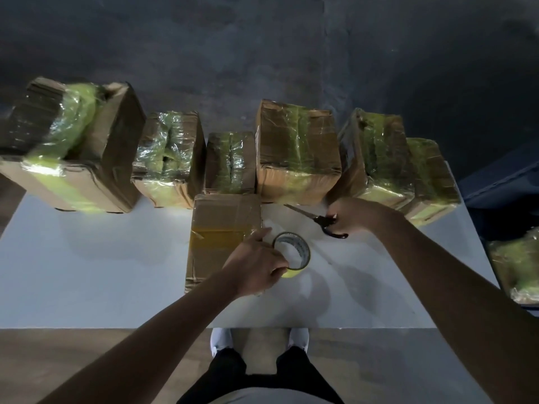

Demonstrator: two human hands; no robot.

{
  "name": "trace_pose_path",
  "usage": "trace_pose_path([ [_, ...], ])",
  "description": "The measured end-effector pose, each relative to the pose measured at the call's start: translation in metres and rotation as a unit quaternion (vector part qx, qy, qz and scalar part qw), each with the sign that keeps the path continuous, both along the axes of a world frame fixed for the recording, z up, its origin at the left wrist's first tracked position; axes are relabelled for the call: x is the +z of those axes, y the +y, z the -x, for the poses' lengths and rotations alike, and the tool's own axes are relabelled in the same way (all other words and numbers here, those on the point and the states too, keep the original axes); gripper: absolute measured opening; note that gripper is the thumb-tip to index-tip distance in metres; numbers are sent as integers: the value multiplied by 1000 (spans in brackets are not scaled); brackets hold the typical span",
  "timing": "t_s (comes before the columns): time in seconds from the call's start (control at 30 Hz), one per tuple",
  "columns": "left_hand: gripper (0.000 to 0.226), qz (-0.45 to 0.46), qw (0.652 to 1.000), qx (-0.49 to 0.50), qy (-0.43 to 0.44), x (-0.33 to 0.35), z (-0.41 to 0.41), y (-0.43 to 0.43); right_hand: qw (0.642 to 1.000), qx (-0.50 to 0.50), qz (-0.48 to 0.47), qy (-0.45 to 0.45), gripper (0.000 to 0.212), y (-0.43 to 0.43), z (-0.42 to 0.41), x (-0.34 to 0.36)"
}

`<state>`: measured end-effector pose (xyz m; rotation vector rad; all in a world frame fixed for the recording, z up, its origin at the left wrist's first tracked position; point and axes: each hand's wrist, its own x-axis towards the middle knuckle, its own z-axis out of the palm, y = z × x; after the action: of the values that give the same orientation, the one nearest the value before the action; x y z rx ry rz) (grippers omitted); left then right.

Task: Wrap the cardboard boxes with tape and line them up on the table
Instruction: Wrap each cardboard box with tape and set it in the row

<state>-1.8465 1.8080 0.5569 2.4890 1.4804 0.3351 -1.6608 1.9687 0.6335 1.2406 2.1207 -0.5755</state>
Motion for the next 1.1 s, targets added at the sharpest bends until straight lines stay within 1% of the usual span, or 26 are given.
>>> trace_pose_path([
  [0.1,27,29,999,11,37,-1,0,0,1000,12,-6,-15,36,3,10,17],
  [0.2,32,38,998,16,48,-2,-1,0,999,15,16,-28,40,4,19,31],
  [0.33,33,41,998,11,46,-4,0,0,997,32,48,-42,44,3,36,43],
  [0.53,30,54,998,6,25,-3,1,1,992,69,59,-91,40,1,65,50],
  [0.63,31,62,998,2,27,-2,1,1,989,77,38,-117,55,-3,79,46],
  [0.7,31,68,997,0,30,-2,0,2,987,82,24,-133,58,-5,89,46],
  [0.73,32,71,997,0,32,-2,0,2,986,83,23,-140,56,-6,93,45],
  [0.8,32,76,996,1,35,-2,-1,2,984,92,24,-152,39,-8,101,44],
  [0.83,33,77,996,0,35,-2,-1,2,982,94,26,-160,34,-9,104,41],
  [0.93,33,75,997,4,27,-2,-1,2,980,79,42,-180,40,-10,110,34],
  [1.1,33,69,997,4,18,-2,-2,2,971,113,31,-206,38,-5,109,20],
])
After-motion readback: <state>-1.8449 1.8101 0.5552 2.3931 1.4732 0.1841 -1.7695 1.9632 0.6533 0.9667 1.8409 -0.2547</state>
